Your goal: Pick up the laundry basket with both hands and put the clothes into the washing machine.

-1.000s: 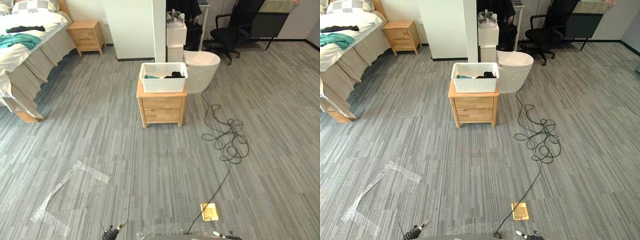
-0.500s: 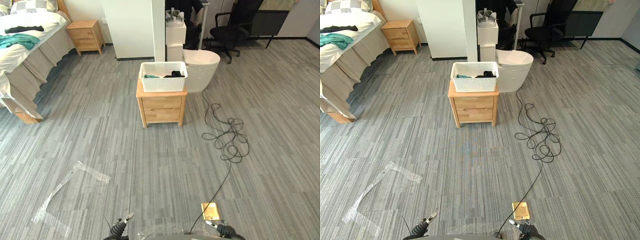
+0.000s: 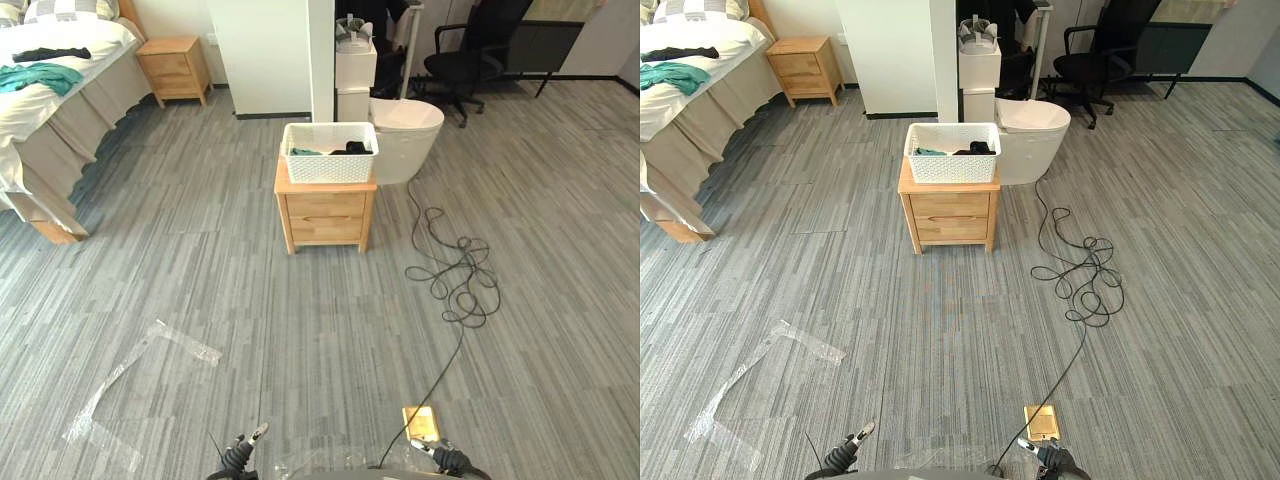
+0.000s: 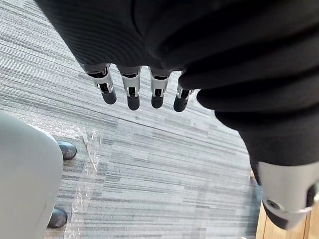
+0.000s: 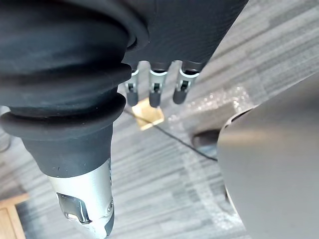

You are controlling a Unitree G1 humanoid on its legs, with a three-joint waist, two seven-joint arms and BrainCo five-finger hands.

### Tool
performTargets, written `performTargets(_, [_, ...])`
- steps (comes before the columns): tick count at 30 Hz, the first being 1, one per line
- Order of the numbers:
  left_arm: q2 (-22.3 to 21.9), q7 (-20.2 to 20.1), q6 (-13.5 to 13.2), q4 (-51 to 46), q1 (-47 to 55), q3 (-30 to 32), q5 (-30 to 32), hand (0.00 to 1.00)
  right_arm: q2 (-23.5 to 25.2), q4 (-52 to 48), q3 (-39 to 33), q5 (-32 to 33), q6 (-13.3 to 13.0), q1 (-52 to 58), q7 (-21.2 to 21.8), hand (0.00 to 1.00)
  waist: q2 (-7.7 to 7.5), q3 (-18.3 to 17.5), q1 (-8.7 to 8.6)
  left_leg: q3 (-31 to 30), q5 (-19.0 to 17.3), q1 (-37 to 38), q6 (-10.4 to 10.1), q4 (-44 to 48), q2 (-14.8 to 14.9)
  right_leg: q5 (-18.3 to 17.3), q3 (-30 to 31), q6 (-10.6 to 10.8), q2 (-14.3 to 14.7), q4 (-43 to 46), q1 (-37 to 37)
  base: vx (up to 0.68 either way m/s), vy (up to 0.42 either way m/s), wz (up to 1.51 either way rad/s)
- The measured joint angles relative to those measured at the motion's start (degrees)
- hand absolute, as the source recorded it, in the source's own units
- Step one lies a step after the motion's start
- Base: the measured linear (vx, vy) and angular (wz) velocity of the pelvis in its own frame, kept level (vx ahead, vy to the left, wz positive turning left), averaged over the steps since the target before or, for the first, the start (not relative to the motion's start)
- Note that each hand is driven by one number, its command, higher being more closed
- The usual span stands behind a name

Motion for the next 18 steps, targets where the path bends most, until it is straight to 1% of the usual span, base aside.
performTargets(6, [0.23, 0.02, -0.04, -0.13, -0.04, -0.22, -0.54, 0.00, -0.02, 0.00, -0.06, 0.05, 0.05, -0.15, -0.01, 0.00, -0.35, 0.45, 0.01, 0.01, 0.06, -0.52, 0.01, -0.26, -0.11, 0.00, -0.05, 0.00, -0.08, -0.01, -0.90, -0.05, 0.000, 0.00])
performTargets(7, [0.27, 0.03, -0.04, -0.41, -0.03, -0.30, -0.60, 0.00, -0.07, 0.00, -0.22, 0.21, 0.06, -0.27, -0.02, 0.00, -0.25, 0.61, 0.00, 0.04, 0.23, -0.81, 0.22, -0.53, -0.23, 0.03, -0.04, -0.04, -0.17, 0.00, -1.24, -0.03, 0.006, -0.02])
performTargets(8, [0.33, 0.05, -0.07, -0.50, -0.03, -0.88, -0.97, 0.00, -0.22, 0.01, -1.09, 0.59, 0.14, -0.39, -0.01, 0.00, -0.52, 1.01, -0.01, 0.05, 0.38, -1.02, 0.46, -1.17, -0.39, 0.01, 0.00, -0.02, -0.30, 0.40, -1.88, 0.00, 0.000, 0.00])
performTargets(9, [0.41, 0.05, -0.10, -0.55, -0.13, -1.34, -1.03, 0.00, -0.36, 0.01, -1.54, 0.62, 0.18, -0.67, -0.02, 0.00, -0.16, 1.21, 0.00, 0.07, 0.39, -1.22, 0.47, -1.12, -0.45, -0.15, -0.01, 0.18, -0.42, 0.94, -2.22, -0.01, 0.032, -0.03])
performTargets(10, [0.47, 0.05, -0.09, -0.57, -0.59, -1.70, -1.06, 0.00, -0.74, -0.04, -2.80, 1.85, 0.19, -1.58, -0.05, 0.00, 0.29, 2.03, -0.11, 0.07, 0.39, -1.79, 0.47, -0.84, -0.56, -1.34, 0.05, 1.35, -0.84, 3.71, -3.95, 0.01, 0.041, -0.01])
performTargets(11, [0.44, 0.04, -0.09, -0.57, -0.91, -2.00, -1.05, 0.00, -1.01, -0.03, -3.48, 2.62, 0.20, -2.16, -0.05, 0.00, 0.31, 2.69, -0.26, 0.03, 0.39, -1.98, 0.48, -0.71, -0.75, -2.43, -0.02, 1.77, -1.26, 5.96, -5.12, -0.01, 0.072, 0.06])
performTargets(12, [0.62, 0.02, -0.12, -0.78, -1.28, -2.22, -1.03, 0.00, -1.44, -0.07, -4.63, 3.64, 0.20, -2.64, -0.05, 0.00, 0.51, 4.01, -0.74, -0.18, 0.30, -1.86, 0.59, -0.27, -1.42, -5.33, -0.32, 2.21, -2.59, 12.20, -7.46, -0.03, 0.084, 0.25])
performTargets(13, [0.75, -0.01, -0.12, -0.83, -1.47, -2.22, -0.85, 0.00, -1.72, -0.41, -6.03, 5.23, 0.14, -2.83, -0.06, 0.00, 0.52, 5.19, -1.39, -1.52, -0.34, -1.76, 1.60, 0.03, -2.16, -8.34, -1.68, 3.89, -4.60, 21.31, -10.49, -0.05, 0.085, 0.36])
performTargets(14, [0.78, -0.01, -0.13, -0.88, -1.47, -2.26, -0.79, 0.00, -1.75, -0.71, -6.88, 5.68, 0.11, -2.74, -0.06, 0.00, 0.46, 5.58, -1.51, -1.98, -0.74, -1.41, 2.67, 0.21, -2.62, -9.29, -2.32, 3.81, -5.82, 27.06, -12.59, -0.05, 0.107, 0.45])
performTargets(15, [0.80, -0.05, -0.15, -1.21, -1.55, -2.24, -0.39, 0.00, -1.34, -1.36, -8.19, 7.03, 0.05, -2.10, -0.04, 0.00, -0.64, 6.28, -1.40, -2.90, -1.50, -0.50, 3.64, 0.62, -4.05, -10.28, -3.29, 1.20, -9.19, 40.46, -17.93, 0.02, 0.122, 0.52])
performTargets(16, [1.69, -0.04, -0.06, -1.22, -1.93, -2.04, -0.37, 0.00, -0.57, -1.72, -8.56, 7.95, 0.05, -0.81, -0.03, 0.00, -1.51, 7.02, -1.40, -4.04, -2.05, 0.93, 4.41, 0.78, -5.42, -9.98, -3.04, -3.56, -12.35, 51.97, -22.88, 0.10, 0.112, 0.49])
performTargets(17, [1.91, -0.02, 0.06, -1.19, -1.81, -1.62, -0.38, 0.00, -0.20, -1.74, -8.55, 8.12, 0.06, -0.31, -0.03, 0.00, -1.88, 7.08, -1.38, -4.29, -2.61, 2.03, 5.07, 0.96, -5.47, -10.28, -2.78, -3.15, -12.94, 55.31, -24.41, 0.16, 0.060, 0.38])
performTargets(18, [1.85, 0.09, 0.19, -1.18, -1.36, -0.30, -0.50, 0.00, 0.23, -1.95, -9.20, 9.34, 0.11, 0.12, 0.03, 0.00, -1.91, 7.13, -1.31, -4.67, -3.76, 3.12, 5.21, 1.19, -4.93, -11.60, -3.40, -0.92, -13.20, 57.56, -26.59, 0.28, 0.045, 0.07])
